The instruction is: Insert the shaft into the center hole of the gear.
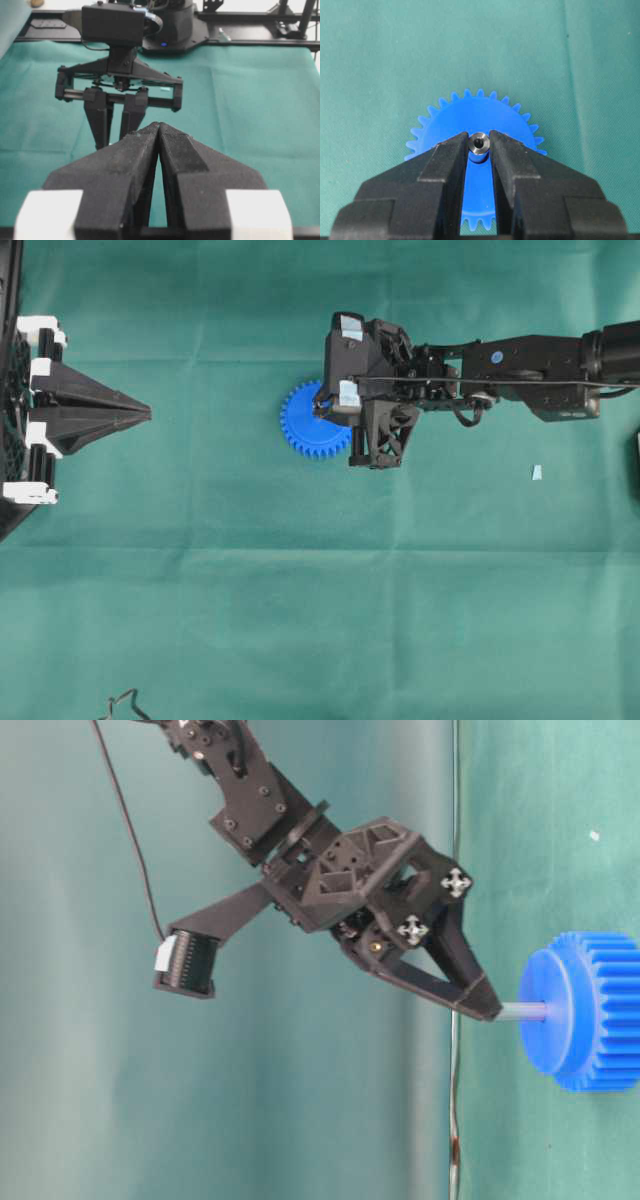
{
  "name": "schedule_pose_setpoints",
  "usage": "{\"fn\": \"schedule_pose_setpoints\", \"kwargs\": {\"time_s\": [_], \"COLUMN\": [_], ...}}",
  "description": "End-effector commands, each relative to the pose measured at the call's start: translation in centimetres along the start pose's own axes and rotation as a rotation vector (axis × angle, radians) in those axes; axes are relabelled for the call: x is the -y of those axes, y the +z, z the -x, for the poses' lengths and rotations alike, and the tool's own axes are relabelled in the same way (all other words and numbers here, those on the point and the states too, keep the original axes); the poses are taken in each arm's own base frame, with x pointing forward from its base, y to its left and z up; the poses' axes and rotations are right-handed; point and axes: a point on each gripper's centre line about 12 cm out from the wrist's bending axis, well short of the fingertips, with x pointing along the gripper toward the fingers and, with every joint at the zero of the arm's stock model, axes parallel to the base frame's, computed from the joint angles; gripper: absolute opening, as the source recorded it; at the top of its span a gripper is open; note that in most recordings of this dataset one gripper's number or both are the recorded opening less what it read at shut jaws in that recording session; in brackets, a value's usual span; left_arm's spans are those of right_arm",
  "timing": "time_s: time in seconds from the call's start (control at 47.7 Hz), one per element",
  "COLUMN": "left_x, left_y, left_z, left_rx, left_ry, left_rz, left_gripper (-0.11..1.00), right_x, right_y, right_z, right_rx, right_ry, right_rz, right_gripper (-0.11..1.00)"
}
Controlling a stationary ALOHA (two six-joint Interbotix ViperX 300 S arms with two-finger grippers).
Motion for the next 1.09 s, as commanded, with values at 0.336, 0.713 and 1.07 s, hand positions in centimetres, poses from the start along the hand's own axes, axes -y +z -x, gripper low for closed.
{"fn": "schedule_pose_setpoints", "kwargs": {"time_s": [0.336, 0.713, 1.07], "left_x": [-0.1, -0.1, -0.1], "left_y": [1.0, 0.9, 0.9], "left_z": [-0.3, -0.3, -0.3], "left_rx": [0.025, 0.02, 0.02], "left_ry": [0.003, 0.003, 0.003], "left_rz": [-0.003, -0.003, -0.005], "left_gripper": [0.02, 0.02, 0.02], "right_x": [0.1, 0.2, 0.2], "right_y": [-0.1, -0.1, -0.3], "right_z": [-1.2, -1.4, -1.4], "right_rx": [0.022, 0.019, 0.0], "right_ry": [-0.001, -0.002, -0.003], "right_rz": [-0.008, -0.009, -0.005], "right_gripper": [0.16, 0.16, 0.18]}}
